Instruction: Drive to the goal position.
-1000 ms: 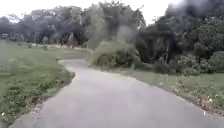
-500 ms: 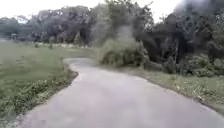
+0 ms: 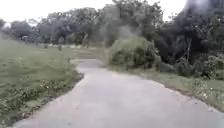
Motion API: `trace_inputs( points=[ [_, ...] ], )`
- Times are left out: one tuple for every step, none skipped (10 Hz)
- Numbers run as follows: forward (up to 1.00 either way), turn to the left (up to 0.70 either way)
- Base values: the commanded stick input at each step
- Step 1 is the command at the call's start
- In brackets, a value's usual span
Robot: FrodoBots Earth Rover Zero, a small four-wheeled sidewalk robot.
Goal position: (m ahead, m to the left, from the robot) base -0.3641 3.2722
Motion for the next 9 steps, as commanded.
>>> trace_inputs(
  points=[
    [1.0, 0.09],
    [1.0, 0.1],
    [1.0, 0.1],
    [1.0, 0.09],
    [1.0, 0.09],
    [1.0, 0.09],
    [1.0, 0.09],
    [1.0, 0.09],
    [1.0, 0.09]
  ],
)
